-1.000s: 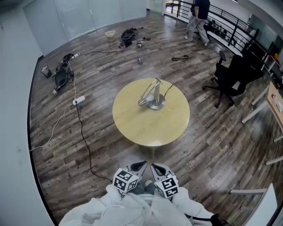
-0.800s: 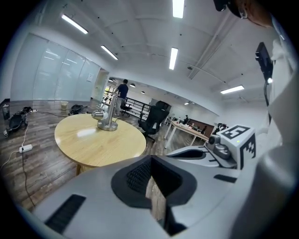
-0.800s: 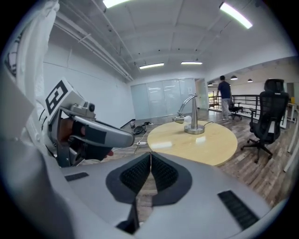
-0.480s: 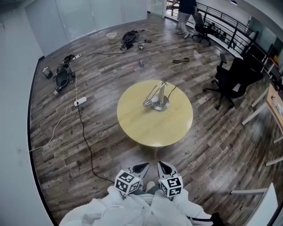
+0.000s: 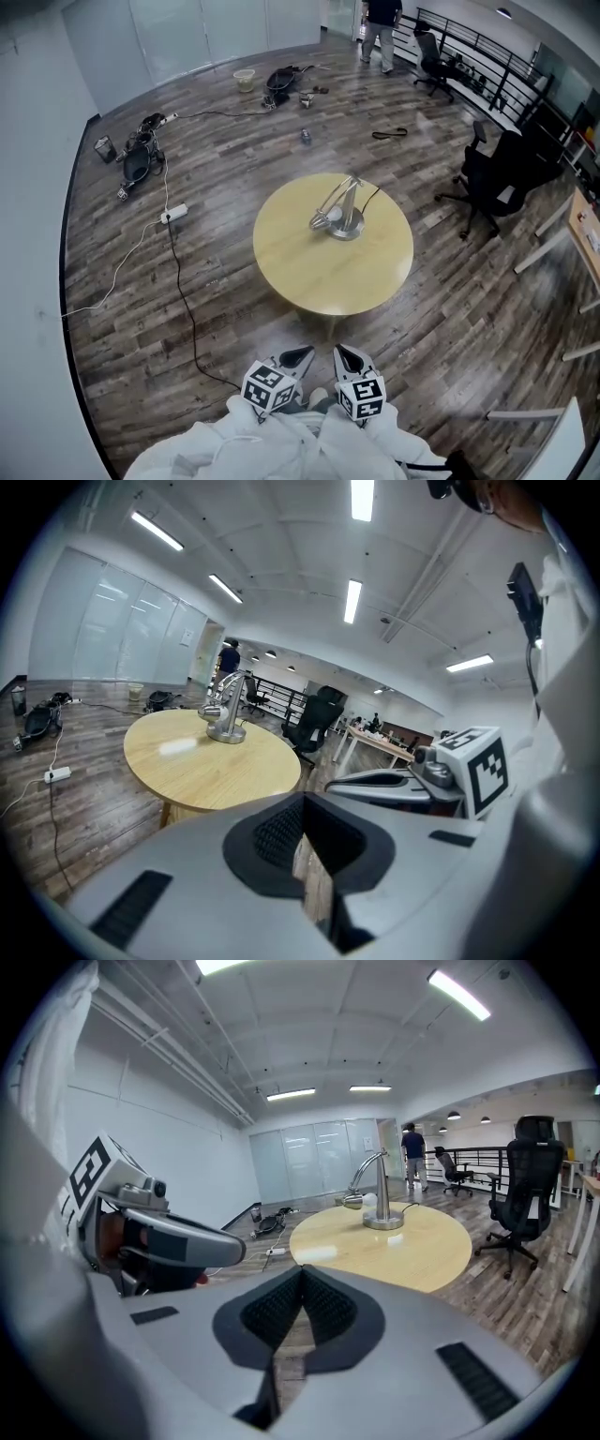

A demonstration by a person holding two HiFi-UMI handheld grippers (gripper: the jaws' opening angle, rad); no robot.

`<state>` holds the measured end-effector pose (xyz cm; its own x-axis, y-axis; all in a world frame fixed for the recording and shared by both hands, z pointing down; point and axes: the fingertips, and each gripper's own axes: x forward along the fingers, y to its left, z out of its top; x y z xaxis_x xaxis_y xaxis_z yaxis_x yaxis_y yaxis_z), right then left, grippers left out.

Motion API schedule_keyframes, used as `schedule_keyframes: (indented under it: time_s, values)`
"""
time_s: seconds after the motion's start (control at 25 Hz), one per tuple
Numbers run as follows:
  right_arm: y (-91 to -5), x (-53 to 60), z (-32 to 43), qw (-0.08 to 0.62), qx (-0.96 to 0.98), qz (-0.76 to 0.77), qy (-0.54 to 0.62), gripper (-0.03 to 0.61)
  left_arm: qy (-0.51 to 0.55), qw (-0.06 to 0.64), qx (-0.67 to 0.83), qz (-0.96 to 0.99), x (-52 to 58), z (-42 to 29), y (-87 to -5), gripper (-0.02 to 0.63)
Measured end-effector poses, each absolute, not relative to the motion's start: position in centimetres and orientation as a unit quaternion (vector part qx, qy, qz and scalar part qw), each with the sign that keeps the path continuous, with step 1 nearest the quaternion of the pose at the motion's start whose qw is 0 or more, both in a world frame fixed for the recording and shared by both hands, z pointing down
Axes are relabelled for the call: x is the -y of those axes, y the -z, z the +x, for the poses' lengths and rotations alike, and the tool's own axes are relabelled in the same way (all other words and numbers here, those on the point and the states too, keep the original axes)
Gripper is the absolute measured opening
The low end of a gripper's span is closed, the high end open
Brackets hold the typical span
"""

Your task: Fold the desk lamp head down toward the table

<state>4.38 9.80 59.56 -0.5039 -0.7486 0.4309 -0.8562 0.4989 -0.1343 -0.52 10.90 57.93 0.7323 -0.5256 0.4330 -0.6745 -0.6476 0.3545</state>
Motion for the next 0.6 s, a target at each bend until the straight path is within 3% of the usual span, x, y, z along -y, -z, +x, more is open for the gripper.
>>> schedule_keyframes:
  time_s: [0.6]
  values:
    - [-60.8,-10.6,4.9,0.175,0.842,0.480,-0.175,0.012,-0.147,0.266,0.329,0.894,-11.0,-0.6,-58.6,0.002]
